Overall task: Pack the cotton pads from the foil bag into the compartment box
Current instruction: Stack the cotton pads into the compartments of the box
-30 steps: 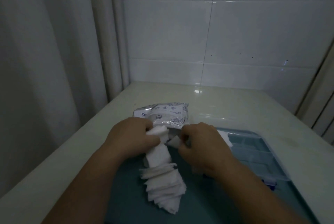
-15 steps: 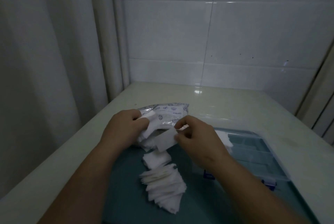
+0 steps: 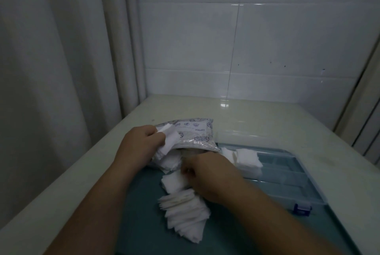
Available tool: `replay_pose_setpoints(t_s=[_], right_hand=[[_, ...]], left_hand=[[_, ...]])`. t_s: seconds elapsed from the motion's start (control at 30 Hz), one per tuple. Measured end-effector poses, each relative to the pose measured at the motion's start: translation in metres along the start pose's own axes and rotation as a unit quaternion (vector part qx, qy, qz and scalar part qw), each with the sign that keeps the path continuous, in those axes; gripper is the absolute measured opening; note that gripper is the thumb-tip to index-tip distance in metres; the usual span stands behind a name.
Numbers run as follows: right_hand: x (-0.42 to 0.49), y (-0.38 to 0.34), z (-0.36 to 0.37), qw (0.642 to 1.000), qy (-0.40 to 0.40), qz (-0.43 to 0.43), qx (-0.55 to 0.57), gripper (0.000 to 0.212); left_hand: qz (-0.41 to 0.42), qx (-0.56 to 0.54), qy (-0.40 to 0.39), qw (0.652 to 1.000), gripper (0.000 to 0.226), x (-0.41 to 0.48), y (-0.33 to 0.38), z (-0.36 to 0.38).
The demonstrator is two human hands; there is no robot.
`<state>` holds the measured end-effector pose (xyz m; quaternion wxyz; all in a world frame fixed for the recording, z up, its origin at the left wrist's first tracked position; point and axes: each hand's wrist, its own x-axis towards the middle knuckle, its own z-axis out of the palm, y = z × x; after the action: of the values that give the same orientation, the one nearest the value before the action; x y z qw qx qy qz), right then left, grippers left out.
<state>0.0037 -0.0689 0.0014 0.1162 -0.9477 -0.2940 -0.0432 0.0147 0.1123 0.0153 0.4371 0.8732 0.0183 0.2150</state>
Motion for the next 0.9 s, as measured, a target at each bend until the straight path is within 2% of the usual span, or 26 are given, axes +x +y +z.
replay_pose_setpoints(t_s=[0.23, 0.43, 0.53, 0.63, 0.77, 0.9], right_hand=[[0.010, -0.001, -0.001, 0.999, -0.013, -0.032, 0.001, 0.032], [0.019, -0.012, -0.003, 0.987, -0.150, -0.062, -0.019, 0.053], [0.024, -0.016, 0.002, 0.980, -0.174, -0.067, -0.064, 0.061], [0.026, -0.017, 0.004, 0.979, -0.183, -0.042, -0.084, 0.059], [0.025, -0.020, -0.002, 0.984, -0.163, -0.021, -0.071, 0.052], [0.014, -0.020, -0.012, 0.998, -0.069, 0.013, 0.003, 0.029]], left_hand=[[-0.005, -0.009, 0.004, 1.000, 0.019, 0.001, 0.000, 0.001], [-0.019, -0.034, 0.003, 0.999, 0.019, 0.000, 0.002, 0.000], [-0.021, -0.031, 0.005, 0.999, 0.022, 0.001, 0.001, 0.002], [-0.030, -0.034, 0.004, 0.999, 0.022, 0.002, 0.003, 0.002], [-0.037, -0.066, -0.002, 0.997, 0.016, -0.001, 0.006, 0.001], [-0.050, -0.100, 0.014, 0.994, 0.018, 0.001, 0.004, 0.000]])
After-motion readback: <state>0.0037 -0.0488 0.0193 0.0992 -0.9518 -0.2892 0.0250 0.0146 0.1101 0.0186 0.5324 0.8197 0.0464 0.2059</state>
